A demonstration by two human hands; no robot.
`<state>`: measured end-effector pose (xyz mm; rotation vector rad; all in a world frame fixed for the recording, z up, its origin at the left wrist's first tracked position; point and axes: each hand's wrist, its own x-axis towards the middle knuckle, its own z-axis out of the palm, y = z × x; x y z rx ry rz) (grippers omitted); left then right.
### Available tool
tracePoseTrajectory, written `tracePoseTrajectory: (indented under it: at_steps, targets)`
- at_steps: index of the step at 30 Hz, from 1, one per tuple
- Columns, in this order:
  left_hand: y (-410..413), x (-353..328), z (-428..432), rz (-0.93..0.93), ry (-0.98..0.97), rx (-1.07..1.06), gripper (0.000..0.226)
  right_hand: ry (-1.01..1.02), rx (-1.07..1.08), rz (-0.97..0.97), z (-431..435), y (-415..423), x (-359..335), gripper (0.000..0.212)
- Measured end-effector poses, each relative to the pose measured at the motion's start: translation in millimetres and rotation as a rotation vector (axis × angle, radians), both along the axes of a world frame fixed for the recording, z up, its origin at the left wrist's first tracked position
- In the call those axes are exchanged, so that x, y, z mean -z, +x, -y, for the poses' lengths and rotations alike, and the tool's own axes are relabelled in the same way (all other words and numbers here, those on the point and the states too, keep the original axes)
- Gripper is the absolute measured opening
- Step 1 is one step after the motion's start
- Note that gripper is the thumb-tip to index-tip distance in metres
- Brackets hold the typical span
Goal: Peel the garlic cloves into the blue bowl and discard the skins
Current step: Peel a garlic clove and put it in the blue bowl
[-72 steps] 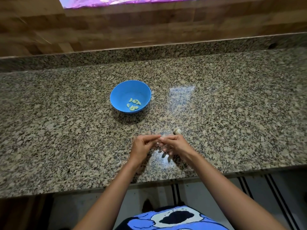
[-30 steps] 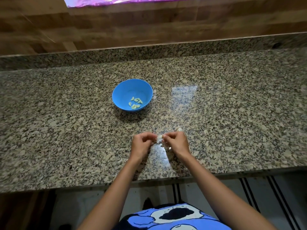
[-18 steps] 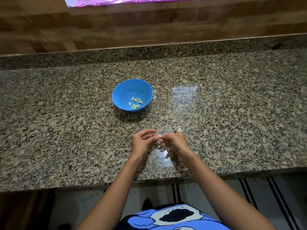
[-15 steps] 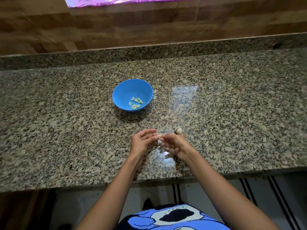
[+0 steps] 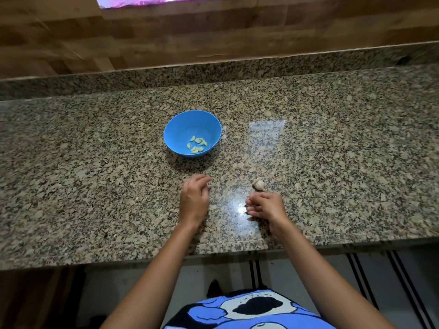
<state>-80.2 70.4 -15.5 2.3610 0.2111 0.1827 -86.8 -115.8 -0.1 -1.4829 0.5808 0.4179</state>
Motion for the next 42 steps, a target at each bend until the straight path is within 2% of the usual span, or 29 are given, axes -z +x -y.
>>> tracePoseTrajectory:
  at_steps: [3,5,8,12,17,22,23,25,28,31,37,42]
  targets:
    - [-4,8,32,-0.149,0.043,0.224,0.042,-0.003,0.050,0.007,1,-4,4,0.011]
    - [-7,19,47,-0.248,0.162,0.330,0.049,-0.008,0.119,0.016,4,-6,6,0.010]
    - [-15,25,50,-0.213,0.278,0.443,0.047,-0.015,0.233,0.015,10,-8,8,0.011]
    - [-30,20,41,-0.139,0.266,0.631,0.046,0.011,0.233,0.011,16,-12,11,0.010]
    - [-65,22,45,-0.133,0.307,0.455,0.049,0.073,0.159,0.024,19,-13,9,0.008]
    - [-83,17,73,-0.101,-0.022,0.184,0.043,0.127,0.153,0.011,33,-15,5,0.010]
    - [-80,15,70,-0.097,-0.027,0.165,0.045,0.124,0.154,0.016,38,-16,4,0.010]
    - [-70,15,55,-0.143,0.082,0.184,0.056,0.121,0.158,0.028,47,-17,2,0.008]
    - [-69,15,46,-0.319,0.320,0.350,0.072,0.123,0.159,0.027,58,-22,1,0.008]
    - [-75,16,62,-0.363,0.431,0.591,0.071,0.142,0.160,0.023,60,-27,1,0.009]
    - [-48,19,84,-0.248,0.306,1.030,0.056,0.164,0.231,0.010,59,-29,1,0.009]
    - [-23,22,53,-0.069,0.390,1.318,0.050,0.111,0.281,0.025,57,-29,3,0.014]
